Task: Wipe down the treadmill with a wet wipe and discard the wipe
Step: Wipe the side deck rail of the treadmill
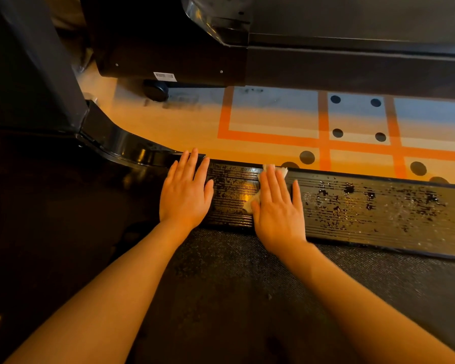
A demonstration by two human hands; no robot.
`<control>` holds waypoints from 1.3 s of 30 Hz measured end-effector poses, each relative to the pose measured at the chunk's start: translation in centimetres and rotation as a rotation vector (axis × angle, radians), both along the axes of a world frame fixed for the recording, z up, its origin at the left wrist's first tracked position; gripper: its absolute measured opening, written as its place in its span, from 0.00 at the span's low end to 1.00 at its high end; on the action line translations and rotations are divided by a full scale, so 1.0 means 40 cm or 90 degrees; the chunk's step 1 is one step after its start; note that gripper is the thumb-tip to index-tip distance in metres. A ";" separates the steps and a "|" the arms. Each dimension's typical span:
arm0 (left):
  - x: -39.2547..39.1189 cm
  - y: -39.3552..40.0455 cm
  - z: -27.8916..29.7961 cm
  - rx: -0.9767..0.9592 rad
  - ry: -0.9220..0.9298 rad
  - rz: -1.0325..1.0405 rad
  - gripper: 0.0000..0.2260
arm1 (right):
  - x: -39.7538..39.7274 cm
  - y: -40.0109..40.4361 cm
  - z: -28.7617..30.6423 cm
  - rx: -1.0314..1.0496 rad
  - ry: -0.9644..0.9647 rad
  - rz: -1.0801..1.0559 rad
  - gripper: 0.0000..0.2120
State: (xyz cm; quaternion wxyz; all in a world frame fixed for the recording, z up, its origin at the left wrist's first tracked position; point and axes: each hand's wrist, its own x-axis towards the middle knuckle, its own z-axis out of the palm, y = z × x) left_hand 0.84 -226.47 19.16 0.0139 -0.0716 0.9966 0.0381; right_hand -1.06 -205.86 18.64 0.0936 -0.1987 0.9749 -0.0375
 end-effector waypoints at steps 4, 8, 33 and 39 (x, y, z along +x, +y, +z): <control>-0.001 0.000 -0.002 0.013 0.005 0.006 0.25 | -0.054 -0.002 0.011 -0.017 -0.022 -0.016 0.28; 0.001 0.000 -0.001 -0.003 0.002 -0.002 0.26 | 0.060 0.017 -0.006 -0.057 0.002 -0.040 0.29; 0.002 0.000 -0.001 0.000 0.011 -0.005 0.25 | 0.100 0.061 -0.014 -0.101 -0.004 0.020 0.28; 0.002 0.003 0.004 -0.008 0.000 0.001 0.26 | 0.092 -0.031 -0.028 -0.001 0.071 0.196 0.28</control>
